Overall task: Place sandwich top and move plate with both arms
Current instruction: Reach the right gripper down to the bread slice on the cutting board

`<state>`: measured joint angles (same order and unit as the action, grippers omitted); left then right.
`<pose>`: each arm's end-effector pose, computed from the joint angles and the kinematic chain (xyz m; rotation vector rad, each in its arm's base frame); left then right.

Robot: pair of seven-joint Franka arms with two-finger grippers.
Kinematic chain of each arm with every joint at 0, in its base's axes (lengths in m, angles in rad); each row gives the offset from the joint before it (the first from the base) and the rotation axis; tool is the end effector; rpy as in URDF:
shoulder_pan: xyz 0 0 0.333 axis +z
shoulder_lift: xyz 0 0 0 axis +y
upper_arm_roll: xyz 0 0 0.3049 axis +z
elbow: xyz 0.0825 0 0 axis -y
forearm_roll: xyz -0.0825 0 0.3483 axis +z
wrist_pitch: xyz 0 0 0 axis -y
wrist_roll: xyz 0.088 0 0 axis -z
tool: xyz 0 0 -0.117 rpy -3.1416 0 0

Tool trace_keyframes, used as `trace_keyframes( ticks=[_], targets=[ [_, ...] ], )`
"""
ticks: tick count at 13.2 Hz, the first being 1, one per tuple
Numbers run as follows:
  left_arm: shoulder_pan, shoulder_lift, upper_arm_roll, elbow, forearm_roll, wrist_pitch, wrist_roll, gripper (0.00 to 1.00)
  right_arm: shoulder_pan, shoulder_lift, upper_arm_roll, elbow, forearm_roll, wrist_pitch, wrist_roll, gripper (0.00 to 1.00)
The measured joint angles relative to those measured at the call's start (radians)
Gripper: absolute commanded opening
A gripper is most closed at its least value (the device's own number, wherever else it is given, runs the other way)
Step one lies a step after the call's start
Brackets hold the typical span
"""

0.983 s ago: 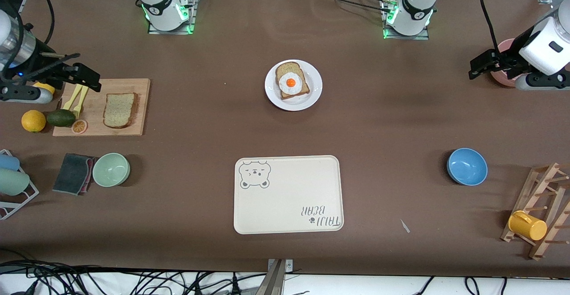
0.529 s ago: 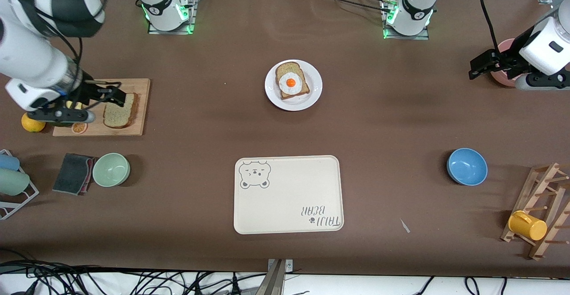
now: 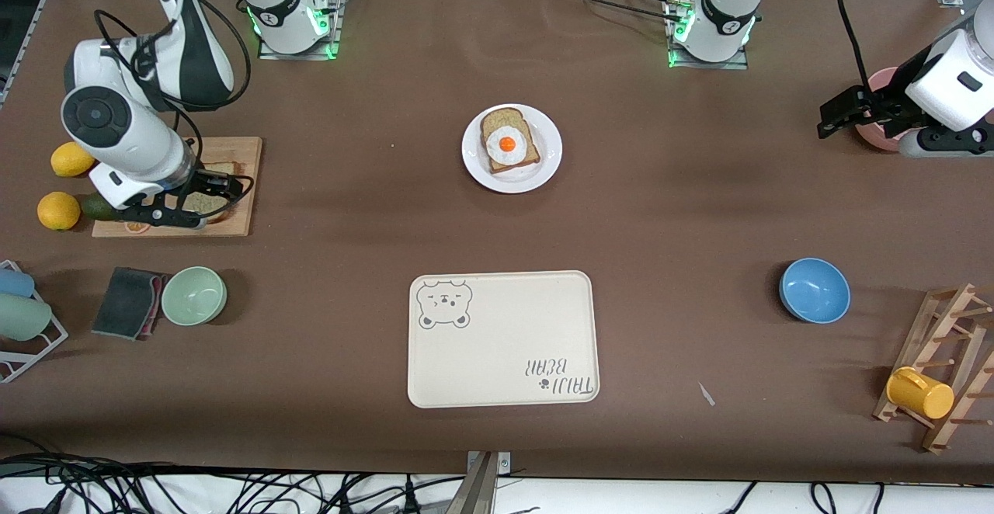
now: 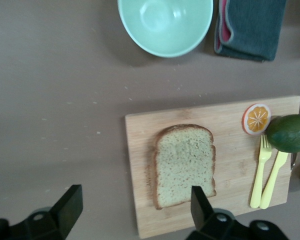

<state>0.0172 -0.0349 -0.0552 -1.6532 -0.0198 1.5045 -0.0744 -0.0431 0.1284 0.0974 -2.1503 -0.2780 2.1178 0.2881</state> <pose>0.4973 -0.0218 0.5802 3.1245 0.0568 -0.1794 0.5087 0.0124 0.3331 2.8983 -0.1006 -0.1744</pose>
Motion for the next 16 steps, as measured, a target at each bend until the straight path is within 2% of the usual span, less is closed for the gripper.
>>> trace_keyframes(
  ticks=[4,7,13,16],
  targets=[
    [0.000,0.000,0.000,0.000,0.000,-0.001,0.000,1.00,-0.003,0.078,-0.009,-0.004,-0.100,0.045,0.049,0.85],
    [0.000,0.000,0.000,0.000,0.000,-0.001,0.000,1.00,-0.003,0.101,-0.009,-0.018,-0.106,0.046,0.133,0.84],
    [0.000,0.000,0.000,0.000,0.000,-0.002,0.000,1.00,-0.008,0.165,-0.063,-0.077,-0.107,0.135,0.163,0.72],
    [0.000,0.000,0.000,0.000,0.000,-0.003,0.000,1.00,-0.008,0.179,-0.066,-0.082,-0.107,0.137,0.164,0.65]
  ],
)
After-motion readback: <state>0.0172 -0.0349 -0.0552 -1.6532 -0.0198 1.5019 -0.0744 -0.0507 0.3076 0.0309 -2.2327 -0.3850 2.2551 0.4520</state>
